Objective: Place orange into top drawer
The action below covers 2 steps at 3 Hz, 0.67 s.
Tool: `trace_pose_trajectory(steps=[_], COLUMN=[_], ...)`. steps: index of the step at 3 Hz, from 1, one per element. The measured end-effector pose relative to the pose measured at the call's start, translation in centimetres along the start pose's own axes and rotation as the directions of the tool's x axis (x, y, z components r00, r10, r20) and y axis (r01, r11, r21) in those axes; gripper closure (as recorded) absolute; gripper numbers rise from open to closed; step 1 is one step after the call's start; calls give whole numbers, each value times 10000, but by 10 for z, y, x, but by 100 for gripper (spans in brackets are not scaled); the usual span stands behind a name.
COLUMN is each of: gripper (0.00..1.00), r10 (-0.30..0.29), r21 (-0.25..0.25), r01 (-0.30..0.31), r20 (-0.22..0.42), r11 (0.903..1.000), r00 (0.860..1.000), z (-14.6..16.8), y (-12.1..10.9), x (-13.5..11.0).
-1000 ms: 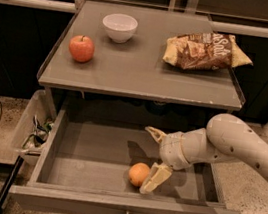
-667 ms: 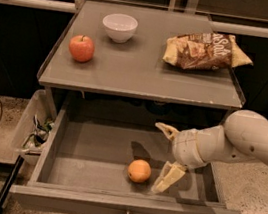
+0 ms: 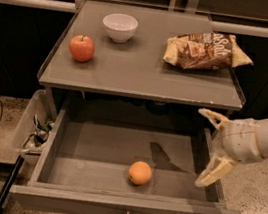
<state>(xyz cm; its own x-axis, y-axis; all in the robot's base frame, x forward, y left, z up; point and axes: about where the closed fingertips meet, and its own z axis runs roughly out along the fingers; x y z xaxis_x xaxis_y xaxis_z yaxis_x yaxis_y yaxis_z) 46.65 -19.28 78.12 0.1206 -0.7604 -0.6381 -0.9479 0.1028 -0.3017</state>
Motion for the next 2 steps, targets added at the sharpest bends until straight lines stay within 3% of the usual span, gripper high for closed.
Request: trace_pose_trajectory(steps=[1,2], gripper=[0,0], r10=[-128,-238], r21=[710,904], r01=[143,258], r20=[-218,-224], r11=[9974,9956], r00=[9997,9995], z=[-57,-65], y=[-24,-33], x=[18,13])
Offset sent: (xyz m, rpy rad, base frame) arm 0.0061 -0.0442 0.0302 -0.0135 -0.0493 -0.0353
